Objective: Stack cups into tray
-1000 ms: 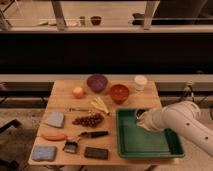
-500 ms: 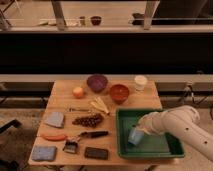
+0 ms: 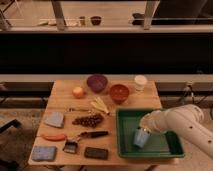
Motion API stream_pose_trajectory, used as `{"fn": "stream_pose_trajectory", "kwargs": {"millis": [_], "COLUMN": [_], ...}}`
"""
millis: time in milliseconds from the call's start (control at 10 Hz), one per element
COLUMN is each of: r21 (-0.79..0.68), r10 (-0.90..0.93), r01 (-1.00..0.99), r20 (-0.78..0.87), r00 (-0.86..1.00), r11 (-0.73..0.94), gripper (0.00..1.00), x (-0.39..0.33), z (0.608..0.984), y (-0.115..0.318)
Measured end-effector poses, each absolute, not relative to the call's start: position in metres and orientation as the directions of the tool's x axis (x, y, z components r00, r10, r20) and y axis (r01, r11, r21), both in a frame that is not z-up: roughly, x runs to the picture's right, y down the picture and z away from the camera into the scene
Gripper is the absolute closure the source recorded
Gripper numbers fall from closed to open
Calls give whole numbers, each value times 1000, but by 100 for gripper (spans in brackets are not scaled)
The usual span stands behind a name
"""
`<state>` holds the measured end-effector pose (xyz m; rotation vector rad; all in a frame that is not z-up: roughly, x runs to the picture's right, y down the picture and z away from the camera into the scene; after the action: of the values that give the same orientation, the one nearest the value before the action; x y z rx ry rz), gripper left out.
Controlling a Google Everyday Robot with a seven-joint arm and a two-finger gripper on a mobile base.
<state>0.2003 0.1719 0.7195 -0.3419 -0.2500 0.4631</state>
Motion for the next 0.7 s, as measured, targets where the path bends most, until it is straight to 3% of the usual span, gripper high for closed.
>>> {"fn": "stream_pose_trajectory", "kwargs": {"millis": [300,700], "r21": [-371,-370], "r10": [472,467], "r01": [-391,-384], "r20": [159,165], "r00": [867,869], "r11": [842,846], "gripper": [47,29], "x": [206,207], "z": [722,719], "y": [176,170]}}
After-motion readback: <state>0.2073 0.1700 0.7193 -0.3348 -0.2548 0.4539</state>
